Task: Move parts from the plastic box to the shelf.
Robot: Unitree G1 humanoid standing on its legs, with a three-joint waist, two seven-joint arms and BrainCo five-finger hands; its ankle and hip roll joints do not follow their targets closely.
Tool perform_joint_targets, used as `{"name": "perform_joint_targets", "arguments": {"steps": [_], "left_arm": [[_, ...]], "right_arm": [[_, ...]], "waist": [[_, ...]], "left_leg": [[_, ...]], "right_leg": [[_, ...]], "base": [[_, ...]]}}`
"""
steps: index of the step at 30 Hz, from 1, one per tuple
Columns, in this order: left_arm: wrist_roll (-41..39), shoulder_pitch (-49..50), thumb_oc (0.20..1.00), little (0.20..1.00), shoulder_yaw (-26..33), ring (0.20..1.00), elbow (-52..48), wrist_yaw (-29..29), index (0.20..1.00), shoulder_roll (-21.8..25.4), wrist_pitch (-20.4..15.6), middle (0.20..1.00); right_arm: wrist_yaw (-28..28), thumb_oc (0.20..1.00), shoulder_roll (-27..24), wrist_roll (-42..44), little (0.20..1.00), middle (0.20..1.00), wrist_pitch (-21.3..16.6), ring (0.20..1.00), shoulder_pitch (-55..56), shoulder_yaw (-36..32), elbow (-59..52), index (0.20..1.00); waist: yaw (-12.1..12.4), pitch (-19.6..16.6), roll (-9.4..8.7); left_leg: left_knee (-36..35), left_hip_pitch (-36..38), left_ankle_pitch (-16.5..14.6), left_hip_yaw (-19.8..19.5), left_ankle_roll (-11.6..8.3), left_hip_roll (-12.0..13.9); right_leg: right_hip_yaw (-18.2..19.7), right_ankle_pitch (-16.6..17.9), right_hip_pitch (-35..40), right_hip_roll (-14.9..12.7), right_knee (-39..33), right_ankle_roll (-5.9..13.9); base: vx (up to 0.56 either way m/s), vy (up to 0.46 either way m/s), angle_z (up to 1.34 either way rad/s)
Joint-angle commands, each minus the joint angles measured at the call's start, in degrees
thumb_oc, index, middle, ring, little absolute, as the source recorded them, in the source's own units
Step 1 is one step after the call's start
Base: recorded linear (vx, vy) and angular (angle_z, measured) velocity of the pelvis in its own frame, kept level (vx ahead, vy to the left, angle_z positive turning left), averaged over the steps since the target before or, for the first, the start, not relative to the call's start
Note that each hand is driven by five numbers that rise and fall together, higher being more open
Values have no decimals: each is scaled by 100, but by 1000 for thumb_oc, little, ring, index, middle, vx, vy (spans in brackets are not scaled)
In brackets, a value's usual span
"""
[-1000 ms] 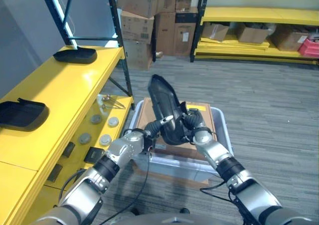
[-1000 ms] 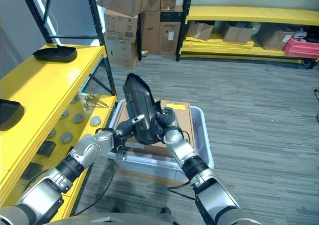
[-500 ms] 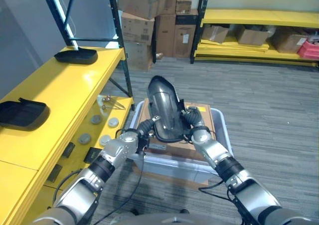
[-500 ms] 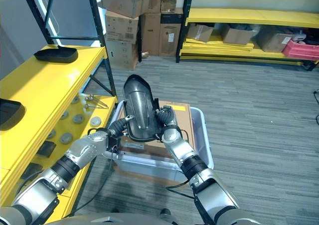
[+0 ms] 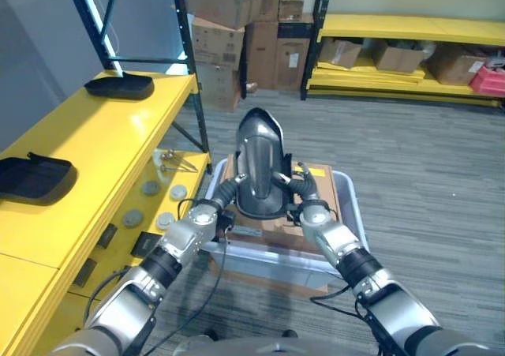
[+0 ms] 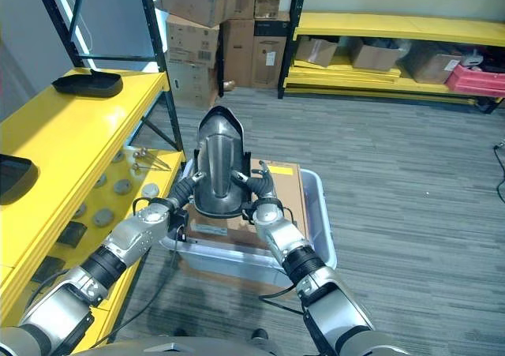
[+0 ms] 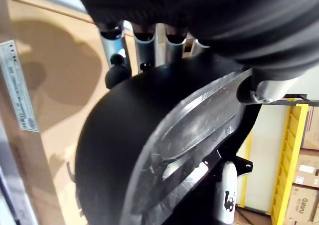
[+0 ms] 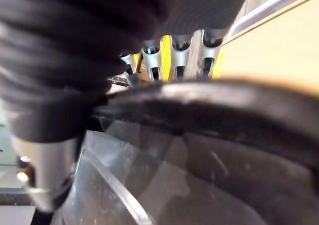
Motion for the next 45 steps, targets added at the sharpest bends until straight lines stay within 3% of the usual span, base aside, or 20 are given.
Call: {"name": "perform_joint_targets", "arguments": {"steps": [1,7,11,16,20,23,25,27,28,29,31,38,42,45], "left_arm": [[144,-454,200,200,411,200,-232,113,200,-178,-1217,200],[101,-41,200,200,732,200,-332,198,200,109,-1537,200],[191,552,200,200,1295,200,-493,260,200,455,-1963,200],[591,1118,200,200,2157,200,-856,299,200,905,-2421,200],[833,1417,200,200,2787,200,-1404,361,200,1265,-2484,200],[1146,1716,200,200,3257,200,-1890,508,200,1479,-2536,200],[1291,2170,200,200,3857,200,-2336,714,200,1700,-2630,200],[1295,2376,200,200,4054,200,-2422,733,200,1792,-2737,200],[1382,2509,200,200,4149,200,-2437,807,200,1873,-2842,200],[1338,2542,200,200,4095,200,-2316,652,200,1952,-3099,200],[1255,2553,200,200,4126,200,-2319,606,200,1965,-3137,200],[920,2697,200,200,4373,200,-2206,977,200,1957,-3104,200],[704,2847,200,200,4559,200,-2138,898,200,1902,-3089,200],[874,2884,200,200,4558,200,-2219,698,200,1799,-3080,200]], "right_arm": [[-354,1000,-210,11,1000,1000,-306,1000,-117,-325,516,1000],[-245,1000,-494,-139,1000,1000,-623,1000,673,-774,668,1000],[65,1000,-795,-448,1000,1000,-485,1000,1533,-1236,713,1000],[534,1000,-844,-343,1000,1000,-321,1000,2294,-1763,1570,1000],[1018,1000,-634,-519,1000,1000,-402,1000,2742,-2037,2438,1000],[1402,1000,-376,-750,1000,1000,-190,1000,2986,-2092,2868,1000],[1794,1000,-71,-1352,1000,1000,-260,1000,3229,-1990,3577,1000],[1852,1000,3,-1433,1000,1000,-412,1000,3294,-1942,3842,1000],[1991,1000,45,-1522,1000,1000,-511,1000,3324,-1918,4001,1000],[1991,1000,45,-1396,1000,1000,-734,1000,3463,-1936,4090,1000],[1990,1000,-7,-1284,1000,1000,-877,1000,3551,-1849,4053,1000],[2098,1000,-204,-1394,1000,1000,-944,1000,3278,-1478,4119,1000],[2196,1000,-252,-1691,1000,1000,-1085,1000,3223,-1413,4336,1000],[2173,1000,-185,-1804,1000,1000,-1188,1000,3343,-1518,4453,1000]], "waist": [[191,-226,-7],[116,-208,-7],[21,-177,-33],[-1,-147,-44],[105,-131,-20],[243,-126,19],[501,-113,92],[591,-93,135],[599,-68,174],[476,-18,230],[420,25,250],[720,237,245],[868,427,261],[778,503,285]], "left_leg": [[286,-182,-213,-461,-162,240],[263,-202,-218,-420,-151,244],[240,-219,-221,-353,-129,241],[181,-239,-206,-349,-104,194],[87,-289,-207,-455,-59,86],[-30,-341,-196,-579,-6,-41],[-173,-444,-148,-876,68,-206],[-185,-517,-133,-1092,109,-270],[-184,-562,-117,-1280,140,-304],[-161,-640,-58,-1722,153,-390],[-190,-682,30,-2072,102,-489],[17,-1181,292,-2327,-214,-397],[254,-1492,368,-2192,-343,-298],[288,-1725,575,-1291,-425,3]], "right_leg": [[-200,-480,92,-372,462,422],[-170,-485,49,-371,446,435],[-106,-497,-13,-369,453,437],[-81,-498,-65,-383,485,443],[-110,-491,-82,-436,505,489],[-140,-480,-94,-497,522,547],[-205,-541,-143,-588,658,622],[-140,-621,-201,-570,793,614],[-5,-736,-264,-464,917,558],[397,-929,-348,-41,994,333],[548,-1021,-344,243,1039,188],[311,-1107,-312,474,991,27],[109,-1150,-259,511,1016,-20],[-323,-1132,-157,540,949,-33]], "base": [[0,0,0],[-12,11,0],[-34,35,-4],[-6,37,-15],[-5,31,1],[-13,51,6],[-30,51,27],[-31,3,54],[-28,-53,70],[-28,-57,70],[-39,-55,134],[-156,-91,139],[-139,-86,37],[-106,-95,87]]}}
